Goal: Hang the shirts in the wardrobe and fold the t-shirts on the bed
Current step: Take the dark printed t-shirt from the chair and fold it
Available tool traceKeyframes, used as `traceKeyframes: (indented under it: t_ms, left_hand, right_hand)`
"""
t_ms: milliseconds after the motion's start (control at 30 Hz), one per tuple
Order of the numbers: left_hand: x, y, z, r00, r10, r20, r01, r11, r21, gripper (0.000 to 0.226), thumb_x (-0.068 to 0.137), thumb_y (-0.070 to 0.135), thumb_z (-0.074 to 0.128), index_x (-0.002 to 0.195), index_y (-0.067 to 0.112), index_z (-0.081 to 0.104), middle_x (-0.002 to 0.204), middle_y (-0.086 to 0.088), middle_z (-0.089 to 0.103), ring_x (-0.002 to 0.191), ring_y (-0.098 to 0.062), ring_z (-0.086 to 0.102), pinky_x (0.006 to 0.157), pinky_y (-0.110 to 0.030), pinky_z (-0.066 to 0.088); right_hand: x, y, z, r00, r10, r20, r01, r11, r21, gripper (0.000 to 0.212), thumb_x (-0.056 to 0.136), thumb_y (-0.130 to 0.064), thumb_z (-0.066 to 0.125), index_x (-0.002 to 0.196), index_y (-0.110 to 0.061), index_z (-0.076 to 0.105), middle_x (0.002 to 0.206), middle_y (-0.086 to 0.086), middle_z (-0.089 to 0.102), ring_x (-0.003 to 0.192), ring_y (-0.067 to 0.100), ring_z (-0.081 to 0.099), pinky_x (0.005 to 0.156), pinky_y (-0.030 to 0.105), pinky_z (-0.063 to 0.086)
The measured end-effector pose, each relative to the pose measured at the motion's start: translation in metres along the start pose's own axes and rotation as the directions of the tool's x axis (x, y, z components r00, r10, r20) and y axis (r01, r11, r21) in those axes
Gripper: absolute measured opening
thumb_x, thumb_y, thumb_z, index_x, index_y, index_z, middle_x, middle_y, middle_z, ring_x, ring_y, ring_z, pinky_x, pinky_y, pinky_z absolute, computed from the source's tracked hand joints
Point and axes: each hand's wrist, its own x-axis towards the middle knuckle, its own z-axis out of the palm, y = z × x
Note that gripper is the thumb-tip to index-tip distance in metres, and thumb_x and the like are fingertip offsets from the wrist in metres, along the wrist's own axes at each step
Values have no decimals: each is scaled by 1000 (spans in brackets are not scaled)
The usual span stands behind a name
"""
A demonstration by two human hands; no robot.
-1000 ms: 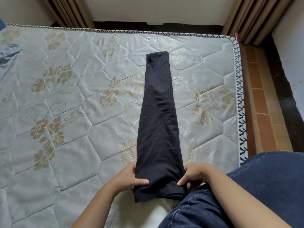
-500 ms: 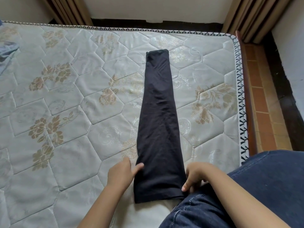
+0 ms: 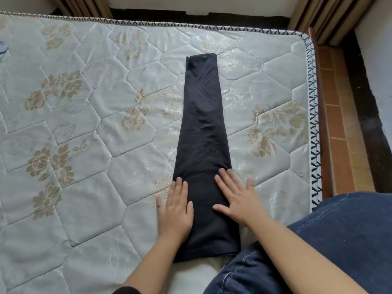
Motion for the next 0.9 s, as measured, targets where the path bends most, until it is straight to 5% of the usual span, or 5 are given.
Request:
traceKeyframes:
  t_ms: [100,167,400,733,900]
  left_hand:
    - [4,-21,-6,1000,-16,-26,17,999,33,54,86,31,33,137,14,37,143,-7,46,131,-22,32,86,-61,44]
    - [11,-25,-9,996,-18,-86,20,1000,21,51,86,30,33,133,11,39,139,-15,49,129,-26,33,86,-62,44]
    - [93,24,-27,976,173,-133,-186,978,-94,45,84,18,35,126,6,45,135,-16,53,127,-28,47,93,-56,41]
    - [138,23,-10,989,143,-50,-145,988,-45,55,85,29,35,135,11,50,145,-3,44,134,-12,32,101,-55,29]
    - [141,22,-4,988,135,-69,-138,989,-42,59,82,32,38,139,13,38,147,-2,40,135,-12,29,101,-59,26]
  right_hand:
    - [1,23,-21,970,142,196,-135,990,-49,119,41,-84,-37,138,-15,-31,141,-3,-40,137,20,-27,112,59,5]
    - [2,23,-29,965,163,204,-174,984,34,120,39,-85,-31,135,-12,-34,135,-3,-48,133,19,-36,113,53,-5]
    - [50,-21,-29,985,-130,-117,127,991,-27,63,77,-38,33,129,-11,56,139,5,51,129,24,46,88,49,49]
    - [109,11,-33,977,-91,-193,77,994,-79,57,81,-39,33,125,-16,61,141,-4,42,124,13,52,87,54,48]
    - [142,5,-53,926,-212,-313,157,969,-192,57,85,-37,34,134,-14,52,143,2,47,134,23,39,109,53,9]
